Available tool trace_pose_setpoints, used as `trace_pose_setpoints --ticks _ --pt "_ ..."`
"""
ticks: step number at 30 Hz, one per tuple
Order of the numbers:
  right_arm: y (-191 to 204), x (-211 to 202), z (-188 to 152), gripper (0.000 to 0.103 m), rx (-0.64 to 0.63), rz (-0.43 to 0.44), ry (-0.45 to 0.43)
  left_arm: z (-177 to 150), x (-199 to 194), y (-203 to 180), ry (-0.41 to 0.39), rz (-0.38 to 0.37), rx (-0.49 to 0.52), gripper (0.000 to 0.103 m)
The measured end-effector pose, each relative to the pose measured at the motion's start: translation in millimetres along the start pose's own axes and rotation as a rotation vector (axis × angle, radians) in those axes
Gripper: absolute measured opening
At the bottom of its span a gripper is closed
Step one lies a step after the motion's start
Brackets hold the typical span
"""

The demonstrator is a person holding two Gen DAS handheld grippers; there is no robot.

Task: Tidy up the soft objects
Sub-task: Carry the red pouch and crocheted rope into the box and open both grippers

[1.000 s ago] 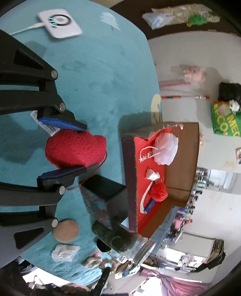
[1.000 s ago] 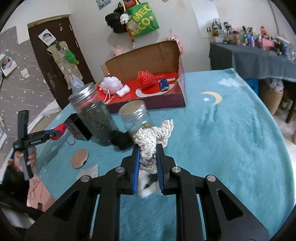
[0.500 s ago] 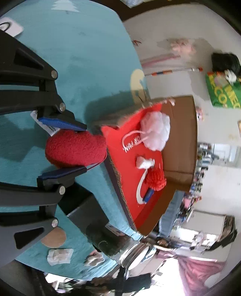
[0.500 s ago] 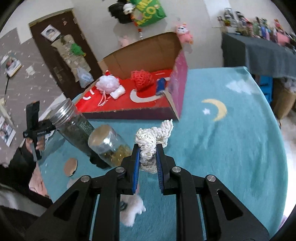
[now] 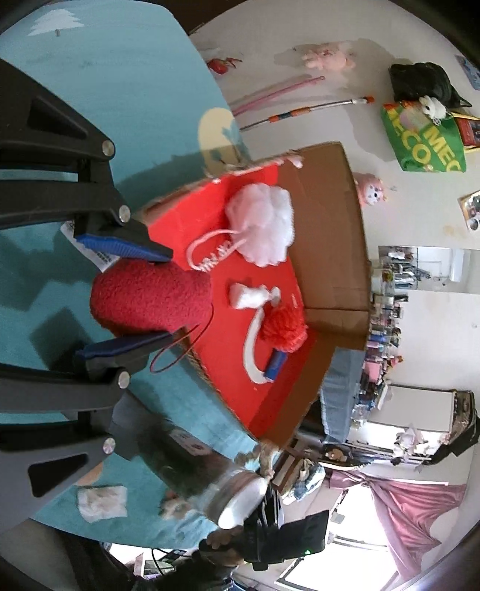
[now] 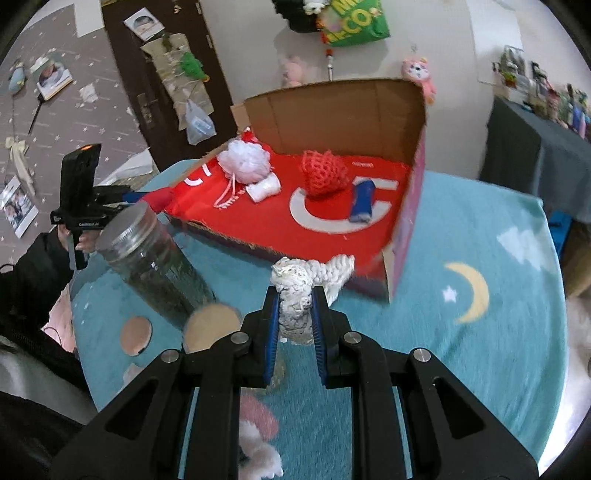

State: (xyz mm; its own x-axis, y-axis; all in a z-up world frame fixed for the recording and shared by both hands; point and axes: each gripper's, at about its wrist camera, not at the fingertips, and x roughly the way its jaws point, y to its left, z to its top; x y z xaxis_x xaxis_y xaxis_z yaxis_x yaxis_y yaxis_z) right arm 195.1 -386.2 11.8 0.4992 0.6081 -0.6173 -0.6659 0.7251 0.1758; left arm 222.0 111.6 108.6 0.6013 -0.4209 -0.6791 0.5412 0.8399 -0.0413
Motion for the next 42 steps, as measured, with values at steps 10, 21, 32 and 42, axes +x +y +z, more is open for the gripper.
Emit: trace_pose_setpoints --ticks 10,21,32,42 --pt "5 13 43 0.016 -0.025 0.035 -0.044 38 29 -7 0.021 -0.007 -0.086 0.040" --pt "-9 80 83 0.016 0.045 -0.032 0.104 56 86 -3 0.200 0.116 -0.197 0.040" --pt "-22 126 86 0.016 0.031 -0.143 0.265 52 113 10 0.295 0.202 -0.209 0.041" --pt "-17 131 86 0.017 -0.005 -0.194 0.284 50 117 14 0.298 0.202 -0.202 0.043"
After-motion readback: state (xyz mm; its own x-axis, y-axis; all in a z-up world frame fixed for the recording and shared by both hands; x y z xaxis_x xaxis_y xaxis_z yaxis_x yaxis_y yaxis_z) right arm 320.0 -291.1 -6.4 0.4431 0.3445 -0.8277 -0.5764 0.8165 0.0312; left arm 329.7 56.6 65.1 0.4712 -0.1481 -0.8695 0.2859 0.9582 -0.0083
